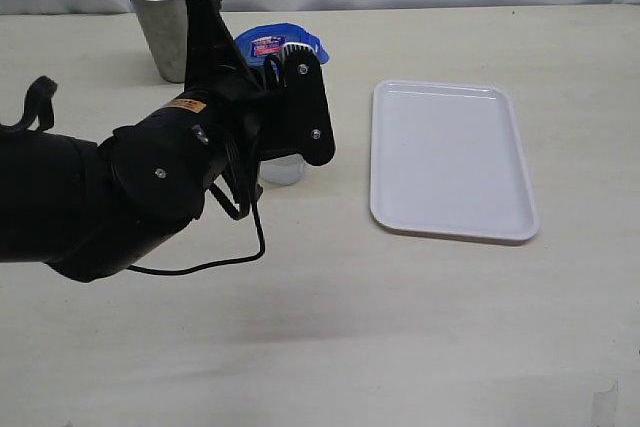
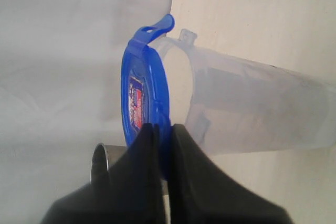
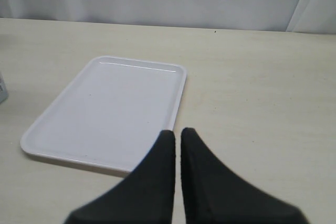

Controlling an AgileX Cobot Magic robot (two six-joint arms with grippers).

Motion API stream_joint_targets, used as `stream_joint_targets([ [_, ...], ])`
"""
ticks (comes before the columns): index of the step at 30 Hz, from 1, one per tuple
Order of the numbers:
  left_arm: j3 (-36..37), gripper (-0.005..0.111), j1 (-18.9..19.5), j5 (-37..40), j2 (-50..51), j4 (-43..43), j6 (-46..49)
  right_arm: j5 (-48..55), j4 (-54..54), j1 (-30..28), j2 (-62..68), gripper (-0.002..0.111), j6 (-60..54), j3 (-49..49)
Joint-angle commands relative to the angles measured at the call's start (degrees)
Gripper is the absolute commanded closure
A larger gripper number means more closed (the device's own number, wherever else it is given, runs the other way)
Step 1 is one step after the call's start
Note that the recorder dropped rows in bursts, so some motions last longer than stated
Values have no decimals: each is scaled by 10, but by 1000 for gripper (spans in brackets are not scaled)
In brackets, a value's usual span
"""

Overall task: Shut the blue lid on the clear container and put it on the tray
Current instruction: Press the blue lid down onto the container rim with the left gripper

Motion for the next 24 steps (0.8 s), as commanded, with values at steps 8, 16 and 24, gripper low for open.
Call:
stream_joint_targets([
  [8,2,107,-1,13,-4,0,18,-1,1,-2,-2,104,2,1],
  [16,2,107,-1,10,-4,-6,18,-1,1,-2,-2,104,2,1],
  [24,2,83,-1,-2,-4,-15,18,-1,1,-2,-2,104,2,1],
])
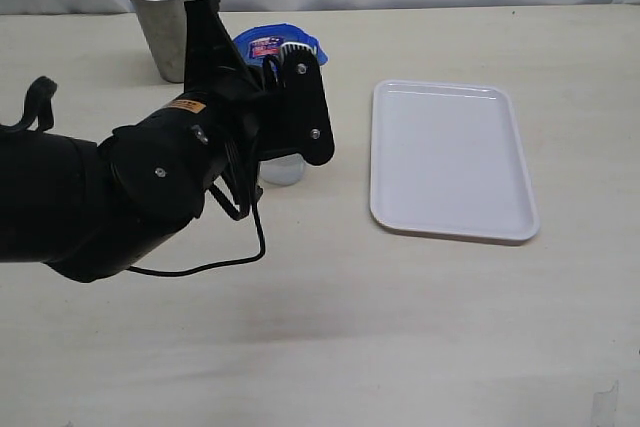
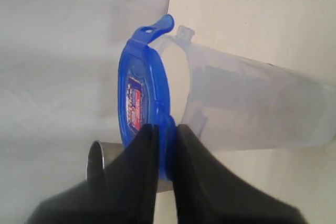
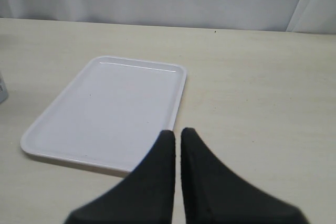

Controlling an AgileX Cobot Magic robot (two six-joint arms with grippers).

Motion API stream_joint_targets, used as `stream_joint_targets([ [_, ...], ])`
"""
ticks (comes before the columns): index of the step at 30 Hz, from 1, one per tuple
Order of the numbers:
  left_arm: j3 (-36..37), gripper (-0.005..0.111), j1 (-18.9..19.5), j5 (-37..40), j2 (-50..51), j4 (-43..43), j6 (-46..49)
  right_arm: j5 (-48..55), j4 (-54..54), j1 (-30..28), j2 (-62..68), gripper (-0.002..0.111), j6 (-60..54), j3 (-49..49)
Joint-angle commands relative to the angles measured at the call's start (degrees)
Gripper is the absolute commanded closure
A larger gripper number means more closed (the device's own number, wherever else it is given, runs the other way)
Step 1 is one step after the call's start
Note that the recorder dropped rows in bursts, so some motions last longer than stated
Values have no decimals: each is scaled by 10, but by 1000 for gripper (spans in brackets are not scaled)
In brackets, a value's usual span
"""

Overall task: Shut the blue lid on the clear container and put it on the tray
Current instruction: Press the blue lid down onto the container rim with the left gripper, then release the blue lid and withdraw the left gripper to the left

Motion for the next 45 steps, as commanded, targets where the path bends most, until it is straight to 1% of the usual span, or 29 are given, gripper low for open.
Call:
stream_joint_targets([
  [1,2,81,-1,-4,-4,-7,18,-1,1,-2,-2,104,2,1],
  [2,2,77,-1,-4,-4,-7,18,-1,1,-2,-2,104,2,1],
  [8,2,69,-1,-5,-4,-7,18,-1,1,-2,-2,104,2,1],
  [15,2,55,-1,-5,-4,-8,18,-1,1,-2,-2,104,2,1],
  [21,2,47,-1,-5,-4,-27,18,-1,1,-2,-2,104,2,1],
  [37,2,46,-1,-26,-4,-78,18,-1,1,-2,-2,104,2,1],
  [41,2,46,-1,-43,-4,-95,18,-1,1,-2,-2,104,2,1],
  [45,2,46,-1,-43,-4,-118,18,-1,1,-2,-2,104,2,1],
])
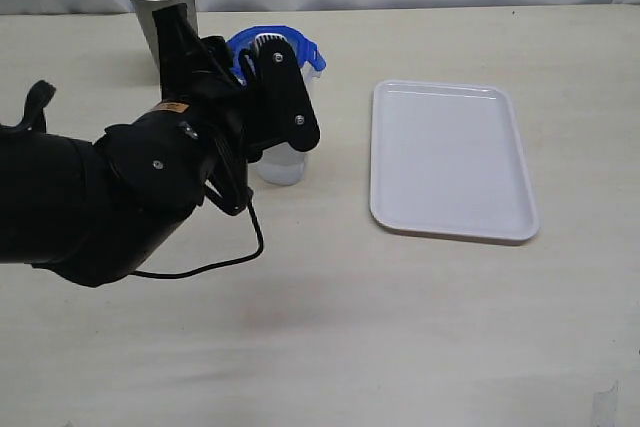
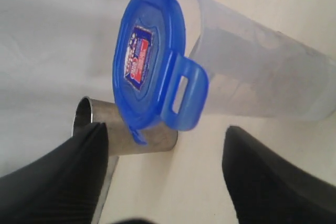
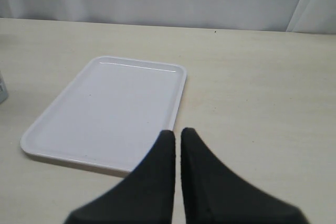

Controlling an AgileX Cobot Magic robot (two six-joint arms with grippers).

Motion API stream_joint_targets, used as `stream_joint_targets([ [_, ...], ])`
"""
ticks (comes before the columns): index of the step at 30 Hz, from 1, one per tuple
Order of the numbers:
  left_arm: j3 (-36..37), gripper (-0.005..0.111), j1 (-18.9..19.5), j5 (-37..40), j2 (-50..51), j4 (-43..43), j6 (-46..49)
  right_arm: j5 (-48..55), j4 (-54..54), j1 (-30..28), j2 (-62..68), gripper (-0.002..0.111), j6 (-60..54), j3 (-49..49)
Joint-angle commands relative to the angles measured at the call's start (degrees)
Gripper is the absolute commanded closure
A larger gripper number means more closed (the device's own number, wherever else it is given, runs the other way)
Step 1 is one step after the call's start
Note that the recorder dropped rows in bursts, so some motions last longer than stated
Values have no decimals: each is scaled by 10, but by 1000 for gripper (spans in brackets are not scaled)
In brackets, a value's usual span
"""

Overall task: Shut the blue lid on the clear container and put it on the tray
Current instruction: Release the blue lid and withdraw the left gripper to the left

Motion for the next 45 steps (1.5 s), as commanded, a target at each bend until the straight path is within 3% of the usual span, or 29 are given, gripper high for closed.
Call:
stream_joint_targets([
  [1,2,46,-1,-8,-4,-34,18,-1,1,-2,-2,104,2,1],
  [15,2,46,-1,-99,-4,-102,18,-1,1,-2,-2,104,2,1],
  [23,2,46,-1,-273,-4,-100,18,-1,1,-2,-2,104,2,1],
  [25,2,48,-1,-273,-4,-91,17,-1,1,-2,-2,104,2,1],
  [29,2,68,2,-273,-4,-63,-13,-1,1,-2,-2,104,2,1],
  [33,1,103,21,-273,-5,-23,-106,-1,1,-2,-2,104,2,1],
  [35,1,107,43,-273,-15,-7,-156,-1,1,-2,-2,104,2,1],
  [41,1,107,176,-16,-80,67,-344,-1,1,-2,-2,104,2,1],
  [43,1,107,236,108,-102,149,-449,-1,1,-2,-2,104,2,1],
  [45,1,107,286,188,-111,306,-620,-1,1,-2,-2,104,2,1],
])
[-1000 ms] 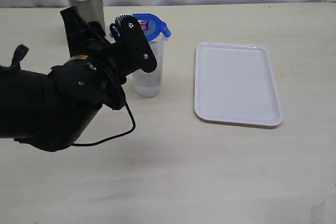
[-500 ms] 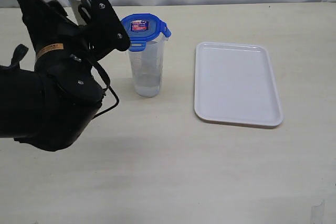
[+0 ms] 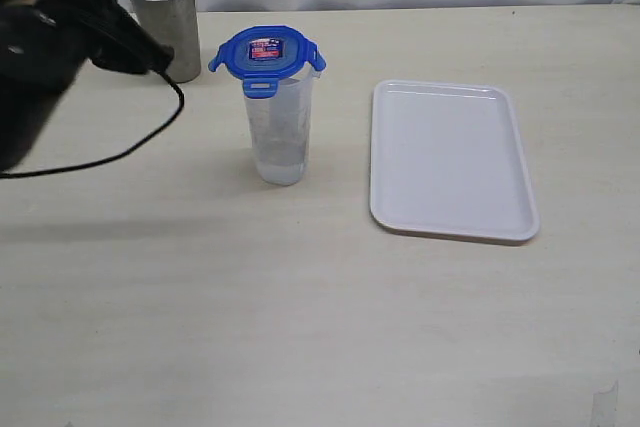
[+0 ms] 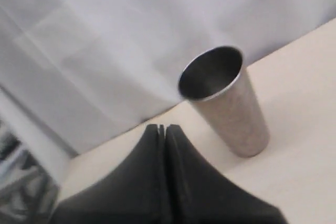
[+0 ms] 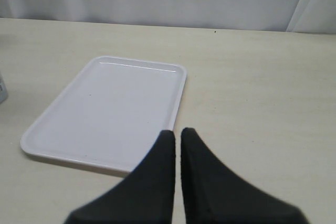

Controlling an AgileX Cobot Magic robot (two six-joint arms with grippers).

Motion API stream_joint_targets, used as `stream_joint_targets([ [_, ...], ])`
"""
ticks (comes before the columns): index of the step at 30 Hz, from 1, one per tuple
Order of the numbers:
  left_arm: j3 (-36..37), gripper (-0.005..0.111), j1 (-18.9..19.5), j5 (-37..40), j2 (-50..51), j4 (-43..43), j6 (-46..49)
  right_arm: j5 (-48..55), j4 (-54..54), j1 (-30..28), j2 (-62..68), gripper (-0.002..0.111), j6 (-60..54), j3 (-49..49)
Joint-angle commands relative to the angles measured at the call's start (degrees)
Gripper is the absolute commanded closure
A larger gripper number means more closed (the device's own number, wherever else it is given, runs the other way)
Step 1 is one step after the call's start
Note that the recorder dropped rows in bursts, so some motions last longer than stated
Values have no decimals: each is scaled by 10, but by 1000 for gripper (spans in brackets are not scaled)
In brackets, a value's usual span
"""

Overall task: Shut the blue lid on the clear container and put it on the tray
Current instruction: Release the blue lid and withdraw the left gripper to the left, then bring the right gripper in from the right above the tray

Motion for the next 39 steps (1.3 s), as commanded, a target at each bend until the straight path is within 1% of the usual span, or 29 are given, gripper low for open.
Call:
stream_joint_targets([
  [1,0,107,110,203,-30,323,-369,-1,1,-2,-2,104,2,1],
  [2,1,107,132,207,-30,410,-463,-1,1,-2,-2,104,2,1],
  [3,2,107,153,206,-30,526,-582,-1,1,-2,-2,104,2,1],
  [4,3,107,173,193,-28,643,-706,-1,1,-2,-2,104,2,1],
  [5,8,107,194,157,-26,756,-831,-1,1,-2,-2,104,2,1],
  [6,15,107,212,94,-23,846,-926,-1,1,-2,-2,104,2,1],
  [7,22,107,238,7,-15,957,-1026,-1,1,-2,-2,104,2,1],
  [8,25,107,264,-90,-3,1049,-1098,-1,1,-2,-2,104,2,1],
  [9,25,107,284,-160,8,1100,-1140,-1,1,-2,-2,104,2,1],
  [10,25,107,303,-225,23,1131,-1169,-1,1,-2,-2,104,2,1],
  [11,25,107,317,-258,36,1134,-1191,-1,1,-2,-2,104,2,1],
  [12,25,107,326,-264,48,1134,-1200,-1,1,-2,-2,104,2,1],
  [15,25,107,352,-254,77,1160,-1202,-1,1,-2,-2,104,2,1],
  [17,25,107,363,-254,98,1203,-1190,-1,1,-2,-2,104,2,1],
  [20,25,107,367,-250,124,1251,-1158,-1,1,-2,-2,104,2,1],
  [22,25,107,367,-245,138,1257,-1126,-1,1,-2,-2,104,2,1],
  [24,25,107,367,-250,150,1251,-1118,-7,-2,-2,-2,104,0,1],
  [27,25,107,367,-244,153,1293,-1090,-71,-26,-2,-2,104,-6,1],
  [30,25,107,366,-244,153,1317,-1084,-164,22,-2,-2,104,3,1],
  [32,19,107,366,-239,153,1319,-1086,-250,46,-2,-2,104,7,1],
  [35,8,107,366,-229,156,1317,-1087,-392,122,-2,-2,104,40,1],
  [37,-1,107,366,-231,170,1319,-1096,-430,165,-2,-2,104,60,1],
  [39,-14,107,366,-246,198,1319,-1110,-431,144,-2,-2,104,60,1],
])
